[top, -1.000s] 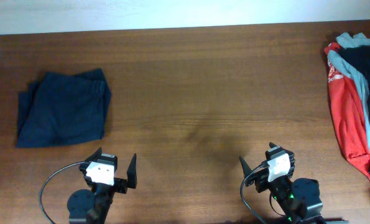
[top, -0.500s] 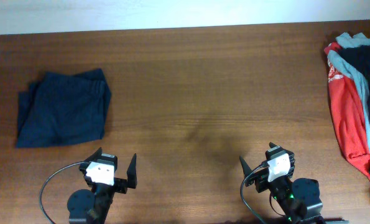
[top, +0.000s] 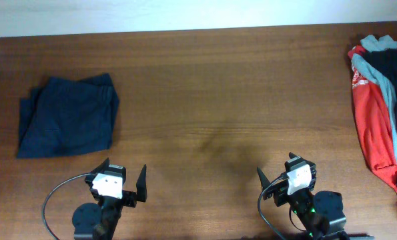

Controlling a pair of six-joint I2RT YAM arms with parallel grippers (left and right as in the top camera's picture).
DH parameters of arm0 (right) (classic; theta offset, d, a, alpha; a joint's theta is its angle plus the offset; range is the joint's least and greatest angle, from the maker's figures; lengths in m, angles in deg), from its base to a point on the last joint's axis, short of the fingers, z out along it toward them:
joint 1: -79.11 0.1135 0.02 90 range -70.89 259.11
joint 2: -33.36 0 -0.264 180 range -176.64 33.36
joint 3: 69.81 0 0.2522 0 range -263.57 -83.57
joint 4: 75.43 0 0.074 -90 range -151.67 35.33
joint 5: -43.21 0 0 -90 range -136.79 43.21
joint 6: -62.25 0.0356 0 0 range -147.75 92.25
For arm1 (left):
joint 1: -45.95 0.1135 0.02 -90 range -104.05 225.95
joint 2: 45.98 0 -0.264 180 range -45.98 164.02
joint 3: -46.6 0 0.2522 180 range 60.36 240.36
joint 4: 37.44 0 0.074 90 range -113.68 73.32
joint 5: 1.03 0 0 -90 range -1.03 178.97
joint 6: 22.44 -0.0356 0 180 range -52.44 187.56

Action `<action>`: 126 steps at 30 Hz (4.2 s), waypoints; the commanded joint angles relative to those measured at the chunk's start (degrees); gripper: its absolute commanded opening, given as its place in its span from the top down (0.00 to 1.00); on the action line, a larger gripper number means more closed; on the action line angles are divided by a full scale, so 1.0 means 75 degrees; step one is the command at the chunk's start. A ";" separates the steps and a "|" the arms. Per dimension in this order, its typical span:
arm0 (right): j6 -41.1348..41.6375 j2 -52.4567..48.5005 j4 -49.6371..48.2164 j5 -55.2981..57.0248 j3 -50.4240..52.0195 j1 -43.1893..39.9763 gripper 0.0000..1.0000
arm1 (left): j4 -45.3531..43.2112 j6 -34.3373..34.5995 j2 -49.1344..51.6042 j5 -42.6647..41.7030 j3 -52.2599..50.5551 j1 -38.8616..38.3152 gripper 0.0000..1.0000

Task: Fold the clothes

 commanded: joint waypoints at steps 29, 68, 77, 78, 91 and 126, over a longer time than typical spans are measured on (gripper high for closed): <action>0.0507 0.0067 -0.1475 -0.3232 -0.0283 -0.0029 0.02 | -0.0892 0.0169 -0.0026 -0.1786 0.0557 0.0035 0.01; 0.3789 -1.2447 0.5753 0.0752 -1.0841 -0.7291 0.09 | 0.2276 0.0163 0.7245 -0.2165 0.6939 0.0032 0.01; 0.3987 -1.3988 0.5925 0.0854 -1.0841 -0.9655 0.18 | 0.2311 0.0163 0.7437 -0.2165 0.6936 0.0035 0.01; 0.3990 -1.4012 0.5916 0.1000 -1.0841 -0.9780 0.18 | 0.2305 0.0163 0.7466 -0.2162 0.6936 0.0035 0.01; 0.4185 -1.4988 0.5747 0.1364 -1.0774 -1.0436 0.18 | 0.2294 0.0166 0.7679 -0.1996 0.6936 0.0032 0.01; 0.2882 -1.2094 0.5077 -0.1198 -1.2115 0.0050 0.96 | 0.1588 0.0163 0.7621 -0.1335 0.7085 0.0041 0.01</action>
